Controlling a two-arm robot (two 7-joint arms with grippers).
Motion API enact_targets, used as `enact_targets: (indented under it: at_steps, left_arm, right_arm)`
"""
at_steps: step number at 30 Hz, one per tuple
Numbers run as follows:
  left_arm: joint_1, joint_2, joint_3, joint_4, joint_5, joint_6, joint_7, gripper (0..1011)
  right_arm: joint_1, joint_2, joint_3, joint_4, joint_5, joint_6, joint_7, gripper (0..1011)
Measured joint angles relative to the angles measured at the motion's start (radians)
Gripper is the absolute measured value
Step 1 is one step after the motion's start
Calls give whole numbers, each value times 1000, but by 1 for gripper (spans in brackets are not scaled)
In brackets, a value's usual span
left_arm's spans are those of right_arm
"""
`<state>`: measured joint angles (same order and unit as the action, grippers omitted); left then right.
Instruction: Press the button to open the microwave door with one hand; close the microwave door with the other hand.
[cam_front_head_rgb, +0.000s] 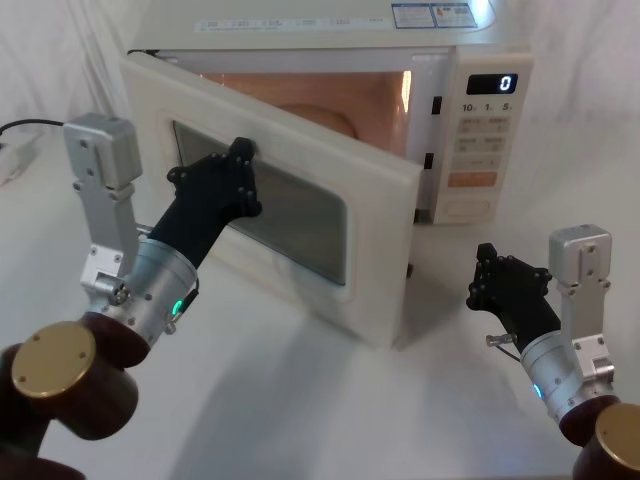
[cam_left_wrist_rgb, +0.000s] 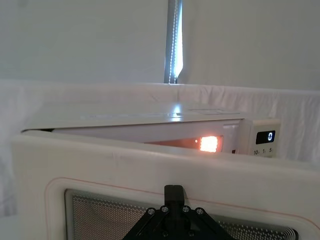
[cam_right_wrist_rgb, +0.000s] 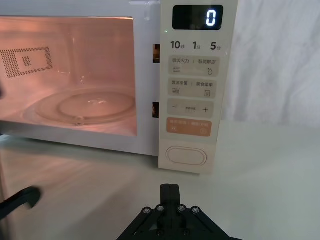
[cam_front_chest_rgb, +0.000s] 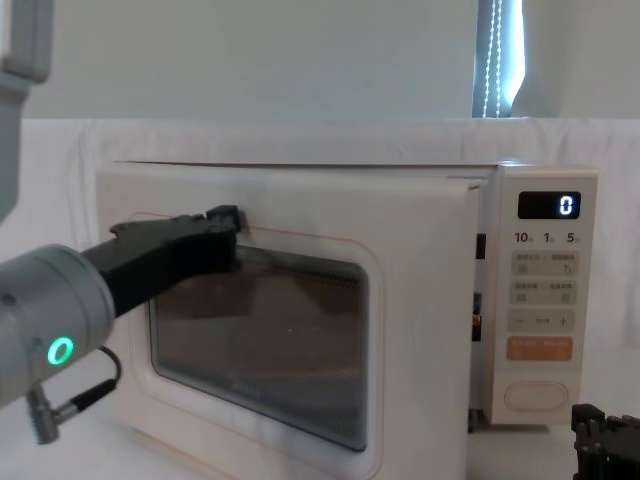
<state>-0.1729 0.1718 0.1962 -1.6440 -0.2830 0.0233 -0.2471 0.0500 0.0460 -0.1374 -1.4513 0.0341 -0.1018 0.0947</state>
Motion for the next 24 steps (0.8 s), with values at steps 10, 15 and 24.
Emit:
enact_targets:
  at_steps: [10, 15, 24]
  left_arm:
    - [-55, -28, 25, 71, -38, -2, 2, 0]
    - [-51, -27, 23, 68, -38, -2, 3, 0]
    - [-48, -25, 21, 63, -36, -2, 3, 0]
  right_arm:
    - [0, 0, 0, 0, 0, 0, 0, 0]
    - [0, 0, 0, 0, 0, 0, 0, 0]
    - [0, 0, 0, 0, 0, 0, 0, 0]
